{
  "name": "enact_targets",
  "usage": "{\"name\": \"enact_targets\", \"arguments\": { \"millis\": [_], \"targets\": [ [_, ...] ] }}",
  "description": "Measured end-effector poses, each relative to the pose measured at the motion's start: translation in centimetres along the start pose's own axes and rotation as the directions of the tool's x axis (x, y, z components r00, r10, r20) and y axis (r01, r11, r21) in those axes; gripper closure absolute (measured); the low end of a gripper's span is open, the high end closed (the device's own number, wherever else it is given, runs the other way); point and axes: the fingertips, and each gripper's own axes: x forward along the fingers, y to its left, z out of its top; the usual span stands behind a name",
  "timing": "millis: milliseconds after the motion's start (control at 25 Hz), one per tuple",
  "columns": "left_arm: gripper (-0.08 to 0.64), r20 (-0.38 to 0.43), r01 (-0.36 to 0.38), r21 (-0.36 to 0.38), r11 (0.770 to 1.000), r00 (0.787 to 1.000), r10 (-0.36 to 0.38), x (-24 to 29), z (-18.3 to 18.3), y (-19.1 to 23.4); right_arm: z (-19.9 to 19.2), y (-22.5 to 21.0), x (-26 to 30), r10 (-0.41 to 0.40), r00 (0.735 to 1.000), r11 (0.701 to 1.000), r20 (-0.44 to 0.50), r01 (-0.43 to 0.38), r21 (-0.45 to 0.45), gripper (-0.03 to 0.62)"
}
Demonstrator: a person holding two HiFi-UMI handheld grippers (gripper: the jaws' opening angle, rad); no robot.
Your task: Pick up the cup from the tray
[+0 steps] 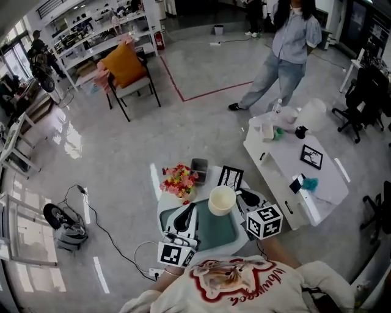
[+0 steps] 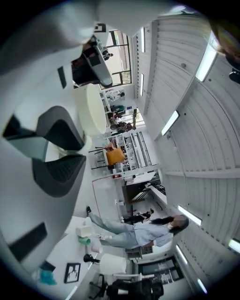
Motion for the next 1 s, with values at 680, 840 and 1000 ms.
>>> {"name": "enact_targets", "arguments": {
  "millis": [680,840,1000],
  "targets": [
    [0.541,0.009,0.162,-0.058,0.985,0.987,-0.162,0.7,-1.7,-1.8,1.8,0.1,-5.1,-0.174,0.974,0.983,0.148,0.162,0.086,0.541],
    [0.541,0.029,0.185,-0.037,0.982,0.982,-0.184,0.3,-0.7,-2.6,2.2,0.8,-6.5,-0.194,0.967,0.981,0.167,0.190,0.040,0.541],
    [0.541,0.041,0.196,-0.014,0.980,0.980,-0.195,-0.4,0.1,-3.4,1.9,1.4,-7.8,-0.194,0.964,0.981,0.183,0.189,0.045,0.541]
  ]
}}
